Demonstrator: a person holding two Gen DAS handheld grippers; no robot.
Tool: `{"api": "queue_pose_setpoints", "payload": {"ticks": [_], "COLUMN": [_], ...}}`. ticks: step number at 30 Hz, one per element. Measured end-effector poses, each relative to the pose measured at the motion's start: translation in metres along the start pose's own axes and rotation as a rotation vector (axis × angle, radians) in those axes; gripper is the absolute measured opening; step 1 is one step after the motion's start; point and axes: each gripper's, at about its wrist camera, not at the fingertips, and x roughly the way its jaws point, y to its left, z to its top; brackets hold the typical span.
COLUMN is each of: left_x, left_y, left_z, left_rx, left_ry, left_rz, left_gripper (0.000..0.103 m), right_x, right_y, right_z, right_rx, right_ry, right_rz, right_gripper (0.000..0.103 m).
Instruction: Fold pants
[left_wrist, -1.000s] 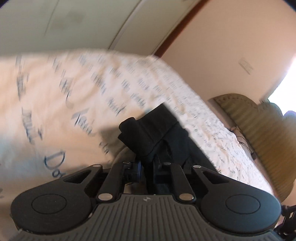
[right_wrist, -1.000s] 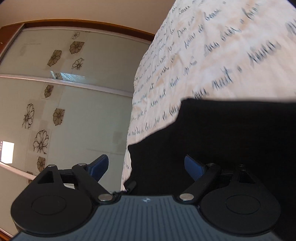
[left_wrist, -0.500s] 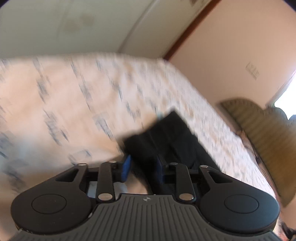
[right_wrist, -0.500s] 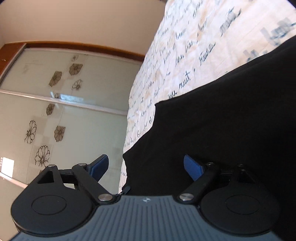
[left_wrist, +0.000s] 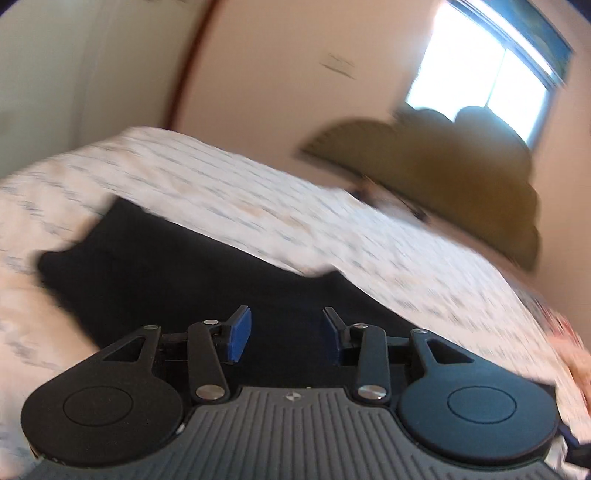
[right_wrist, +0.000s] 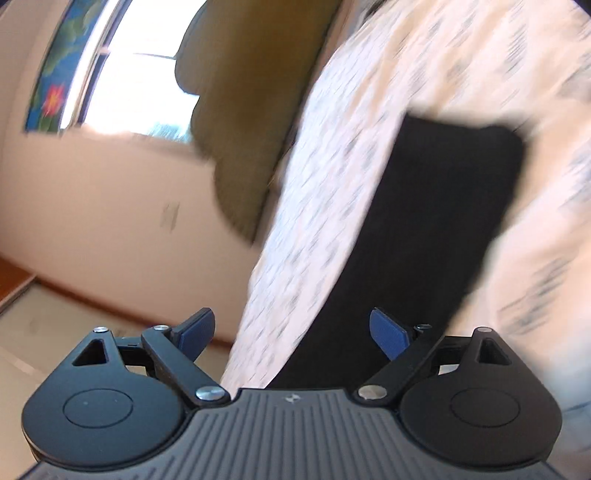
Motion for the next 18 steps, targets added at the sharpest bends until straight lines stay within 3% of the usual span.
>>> {"api": "queue_pose_setpoints", "payload": {"ticks": [5, 9, 11, 12, 18], "left_x": [0.048, 0.078, 0.079, 0.069, 0.073], "left_y": [-0.056, -0.054, -0.048, -0.047, -0.044], "left_z": [-0.033, -0.064, -0.082, -0.083, -0.078], "left_rx": [0.14, 0.151, 0.174, 0.169, 0.145], "left_ry": [0.063, 0.136, 0.073, 0.059, 0.08], "left_rz": [-0.085, -0.042, -0.048, -0.068, -0.106], "left_gripper": [0.05, 0.059, 0.059, 0.069, 0.077], "right_x": [-0.018, -0.011, -0.009, -0.005, 0.007], "right_y": [-0.027, -0.036, -0.034, -0.031, -0.037], "right_z": [0.013, 0.016, 0.018, 0.021, 0.032], "right_rx": [0.092, 0.097, 0.058, 0.045, 0.044], "right_ry": [-0.06, -0.047, -0.06, -0.076, -0.154], "right_rz": [-0.067, -0.107, -0.154, -0.179, -0.181], "right_gripper": [0.092, 0.091, 0.091, 0.091, 0.091]}}
